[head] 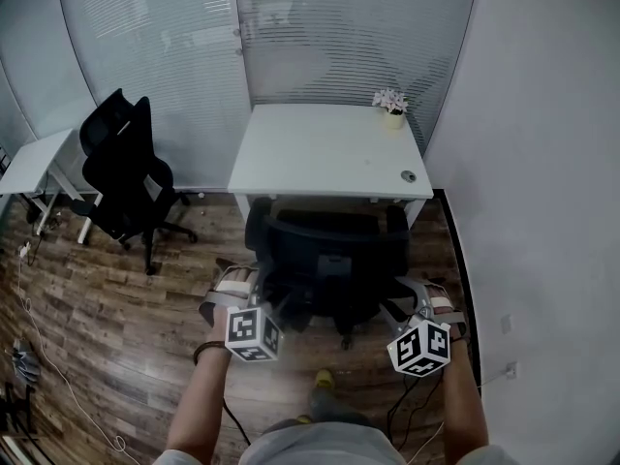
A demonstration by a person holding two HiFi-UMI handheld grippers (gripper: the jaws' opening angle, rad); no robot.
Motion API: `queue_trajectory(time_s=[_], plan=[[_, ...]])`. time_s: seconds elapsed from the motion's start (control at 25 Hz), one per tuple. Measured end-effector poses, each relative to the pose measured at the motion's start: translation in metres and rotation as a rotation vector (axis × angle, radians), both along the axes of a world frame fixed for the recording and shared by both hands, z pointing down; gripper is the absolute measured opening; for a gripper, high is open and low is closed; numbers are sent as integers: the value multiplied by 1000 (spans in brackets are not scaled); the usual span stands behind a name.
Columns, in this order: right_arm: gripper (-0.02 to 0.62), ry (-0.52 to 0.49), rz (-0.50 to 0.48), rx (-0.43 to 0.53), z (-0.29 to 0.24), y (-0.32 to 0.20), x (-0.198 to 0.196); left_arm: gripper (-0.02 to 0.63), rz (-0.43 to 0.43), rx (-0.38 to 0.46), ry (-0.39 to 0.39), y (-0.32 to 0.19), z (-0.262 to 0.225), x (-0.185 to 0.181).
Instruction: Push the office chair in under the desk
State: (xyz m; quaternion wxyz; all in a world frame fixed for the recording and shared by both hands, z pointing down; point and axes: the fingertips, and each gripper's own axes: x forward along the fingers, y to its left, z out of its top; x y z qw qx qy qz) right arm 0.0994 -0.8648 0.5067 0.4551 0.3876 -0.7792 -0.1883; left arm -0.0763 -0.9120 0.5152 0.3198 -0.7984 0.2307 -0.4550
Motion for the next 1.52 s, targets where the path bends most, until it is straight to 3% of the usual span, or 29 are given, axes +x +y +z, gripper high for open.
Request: queue_trajectory(time_s=[0.44,1.16,1.32,1.52], plan=[[221,-2,5,-5,2,-32,17,241,-17,15,5,-26,0,16],[225,-13,1,12,2,-44,22,250,-35,-5,24,-37,1,21],[224,-56,-9,25,-6,-39,23,286,-39,-61,91,-33,-5,25],[221,-288,33,43,-32,-30,29,296,-62,-144,280,-24,-22,30]])
